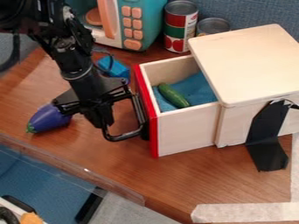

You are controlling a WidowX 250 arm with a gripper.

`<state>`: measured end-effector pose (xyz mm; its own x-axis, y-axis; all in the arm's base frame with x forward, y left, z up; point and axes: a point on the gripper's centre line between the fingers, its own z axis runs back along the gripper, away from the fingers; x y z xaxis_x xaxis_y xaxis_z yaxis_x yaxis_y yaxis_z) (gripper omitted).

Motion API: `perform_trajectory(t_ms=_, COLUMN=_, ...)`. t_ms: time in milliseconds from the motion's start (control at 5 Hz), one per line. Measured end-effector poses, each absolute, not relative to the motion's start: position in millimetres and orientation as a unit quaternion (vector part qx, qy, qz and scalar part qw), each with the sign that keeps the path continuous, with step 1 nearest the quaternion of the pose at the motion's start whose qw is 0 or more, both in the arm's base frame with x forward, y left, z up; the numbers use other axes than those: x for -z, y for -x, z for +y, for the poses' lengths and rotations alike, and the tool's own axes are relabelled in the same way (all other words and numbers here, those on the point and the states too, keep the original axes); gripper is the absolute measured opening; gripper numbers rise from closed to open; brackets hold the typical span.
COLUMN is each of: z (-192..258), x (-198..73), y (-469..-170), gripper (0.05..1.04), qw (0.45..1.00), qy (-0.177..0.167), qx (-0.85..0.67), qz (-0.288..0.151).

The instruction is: Open the drawer

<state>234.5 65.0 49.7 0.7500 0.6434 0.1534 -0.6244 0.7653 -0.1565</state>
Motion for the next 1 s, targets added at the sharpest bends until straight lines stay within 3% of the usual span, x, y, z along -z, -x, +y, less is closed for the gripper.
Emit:
perform_trajectory(t_ms=200, z=65.7, x=-49.8, y=-230.6, gripper=0.373, qw=0.936, qy=0.042, qx=-0.339, qz=-0.088)
perform_trajectory(t_ms=600, z=66.0, x=-65.8, y=-233.2, gripper=0.965, qw=0.955, qy=0.038, qx=-0.287, qz=-0.069)
perform_trajectory(t_ms=1000, z=54.9, x=-122.1, y=-231.9, gripper=1.001, qw=0.979, qy=0.030, qx=-0.197, qz=-0.050)
